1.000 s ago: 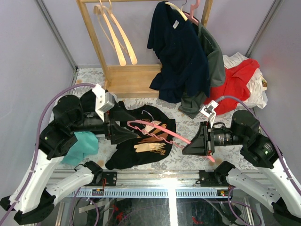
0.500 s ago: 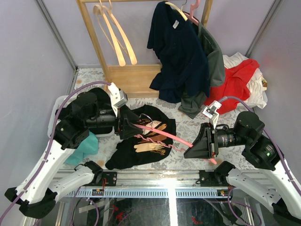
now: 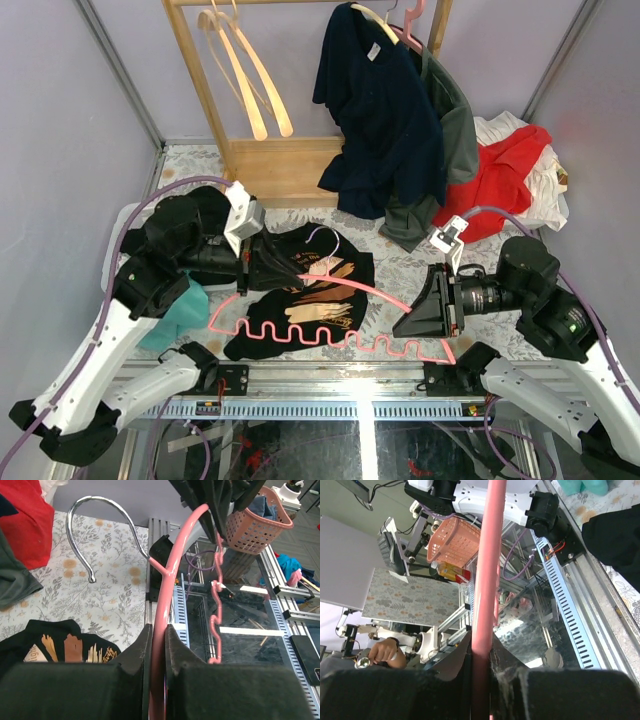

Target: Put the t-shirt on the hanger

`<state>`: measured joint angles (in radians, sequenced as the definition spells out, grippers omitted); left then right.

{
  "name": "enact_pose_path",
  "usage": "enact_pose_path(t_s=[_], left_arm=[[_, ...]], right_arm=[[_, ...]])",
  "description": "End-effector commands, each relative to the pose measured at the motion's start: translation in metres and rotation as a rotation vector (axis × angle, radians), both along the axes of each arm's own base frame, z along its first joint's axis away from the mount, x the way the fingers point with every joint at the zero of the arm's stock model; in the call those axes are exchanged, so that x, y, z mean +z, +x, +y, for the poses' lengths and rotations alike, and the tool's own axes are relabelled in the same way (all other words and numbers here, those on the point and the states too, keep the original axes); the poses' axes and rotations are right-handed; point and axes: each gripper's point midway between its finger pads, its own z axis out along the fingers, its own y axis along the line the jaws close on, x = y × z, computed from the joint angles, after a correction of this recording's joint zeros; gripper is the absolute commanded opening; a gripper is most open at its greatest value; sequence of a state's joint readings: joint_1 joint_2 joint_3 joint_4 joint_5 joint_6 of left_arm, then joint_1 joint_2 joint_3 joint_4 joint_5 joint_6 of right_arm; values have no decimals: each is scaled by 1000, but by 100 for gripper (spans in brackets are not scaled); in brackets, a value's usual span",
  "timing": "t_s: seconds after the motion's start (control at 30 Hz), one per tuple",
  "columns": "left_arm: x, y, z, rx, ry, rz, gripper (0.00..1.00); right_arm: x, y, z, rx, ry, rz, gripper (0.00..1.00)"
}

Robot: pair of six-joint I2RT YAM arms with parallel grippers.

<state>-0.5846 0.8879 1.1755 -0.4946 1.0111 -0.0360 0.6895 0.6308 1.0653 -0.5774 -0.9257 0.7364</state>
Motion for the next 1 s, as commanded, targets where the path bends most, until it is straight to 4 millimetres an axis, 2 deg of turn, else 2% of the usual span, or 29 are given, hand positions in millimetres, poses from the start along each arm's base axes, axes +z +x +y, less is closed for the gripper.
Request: enact_pose_path(t_s=[0.0,0.1,0.13,0.23,0.27,0.37,0.73,0.97], left_arm=[[17,5,-5,25,-48,10,0],[17,2,-4,16,-43,21,0],[17,2,-4,11,-42,23,0],[12,-2,-5,-15,-34,45,0],[11,-3,-5,-26,-32,52,0],[9,-8,-7,-61,-28,70,0],[11,-17,-17,-100,-21,55,0],[5,-12,-22,-61,-8,37,0]], right_arm=[[13,9,3,-9,17,-122,7],[-4,21,1,-67,-64,-143,9],[-9,25,0,-83,-85,-154,15],[-22,34,-5,-115,-151,-196,45],[-24,37,-5,-124,-167,-206,51],[-23,38,0,-95,-155,-219,59],[-12,52,36,46,-69,-180,62],[-3,57,52,101,-12,-113,60]])
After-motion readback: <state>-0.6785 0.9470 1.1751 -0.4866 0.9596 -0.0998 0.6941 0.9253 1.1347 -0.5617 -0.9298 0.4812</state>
